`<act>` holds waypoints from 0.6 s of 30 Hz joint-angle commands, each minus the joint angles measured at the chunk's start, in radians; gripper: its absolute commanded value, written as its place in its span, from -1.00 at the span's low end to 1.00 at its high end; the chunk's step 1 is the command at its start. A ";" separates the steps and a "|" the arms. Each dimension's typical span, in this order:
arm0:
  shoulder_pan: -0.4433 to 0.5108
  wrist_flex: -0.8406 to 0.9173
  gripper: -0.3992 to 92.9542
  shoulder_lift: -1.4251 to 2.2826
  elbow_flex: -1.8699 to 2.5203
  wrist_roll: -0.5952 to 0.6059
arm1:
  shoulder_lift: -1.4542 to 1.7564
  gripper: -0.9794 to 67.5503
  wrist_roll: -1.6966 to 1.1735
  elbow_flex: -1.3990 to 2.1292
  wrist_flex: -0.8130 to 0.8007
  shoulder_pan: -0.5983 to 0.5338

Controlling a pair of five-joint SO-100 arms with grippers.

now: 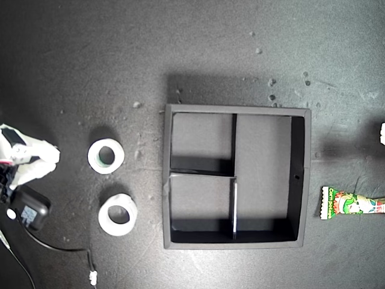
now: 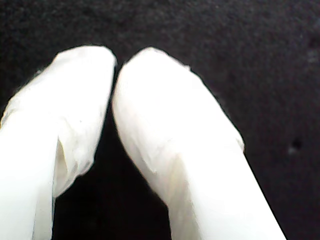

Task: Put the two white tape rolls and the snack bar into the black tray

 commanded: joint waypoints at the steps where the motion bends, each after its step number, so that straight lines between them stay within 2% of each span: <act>1: -0.006 0.037 -0.99 0.046 0.057 0.008 | 0.005 -0.97 -0.336 0.012 0.002 0.002; 18: -0.006 0.037 -0.99 0.046 0.057 0.008 | 0.005 -0.97 -0.336 0.012 0.002 0.014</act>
